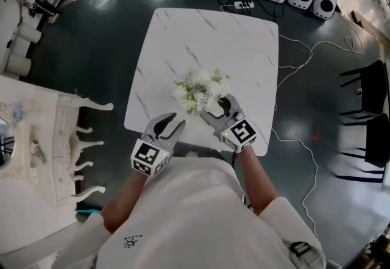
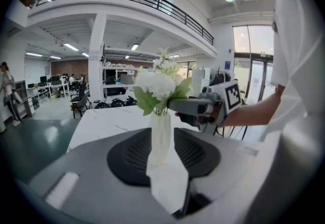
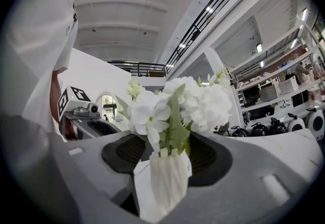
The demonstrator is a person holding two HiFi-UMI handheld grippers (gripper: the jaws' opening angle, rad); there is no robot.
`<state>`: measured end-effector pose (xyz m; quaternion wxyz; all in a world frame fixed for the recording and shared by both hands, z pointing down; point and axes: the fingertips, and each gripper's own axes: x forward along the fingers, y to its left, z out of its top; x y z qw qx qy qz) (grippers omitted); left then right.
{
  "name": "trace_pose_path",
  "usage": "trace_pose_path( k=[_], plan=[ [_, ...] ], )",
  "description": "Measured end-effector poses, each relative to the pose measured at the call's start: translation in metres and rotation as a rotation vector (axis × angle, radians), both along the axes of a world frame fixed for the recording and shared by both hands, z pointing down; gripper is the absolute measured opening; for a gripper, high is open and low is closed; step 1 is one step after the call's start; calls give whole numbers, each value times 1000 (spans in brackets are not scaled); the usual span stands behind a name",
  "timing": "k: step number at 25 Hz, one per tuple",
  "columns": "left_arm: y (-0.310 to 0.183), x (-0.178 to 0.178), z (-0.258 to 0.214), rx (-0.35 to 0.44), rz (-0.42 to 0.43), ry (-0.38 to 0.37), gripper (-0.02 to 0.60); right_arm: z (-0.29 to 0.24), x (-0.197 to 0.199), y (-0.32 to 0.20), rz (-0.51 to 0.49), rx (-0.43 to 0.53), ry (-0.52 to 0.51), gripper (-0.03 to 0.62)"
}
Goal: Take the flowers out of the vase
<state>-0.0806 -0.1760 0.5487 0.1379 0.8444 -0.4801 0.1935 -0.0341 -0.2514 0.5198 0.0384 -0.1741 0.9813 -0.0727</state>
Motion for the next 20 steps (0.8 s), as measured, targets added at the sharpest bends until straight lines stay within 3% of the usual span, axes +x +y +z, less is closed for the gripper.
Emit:
trace_pose_path(
  k=[10,20],
  plan=[
    [1,4,-1,6,15,4,103,-6,6,0,21,-25,-39,149],
    [3,3,-3,16,29,12,102,-18,10,-2,38,-40,-87,137]
  ],
)
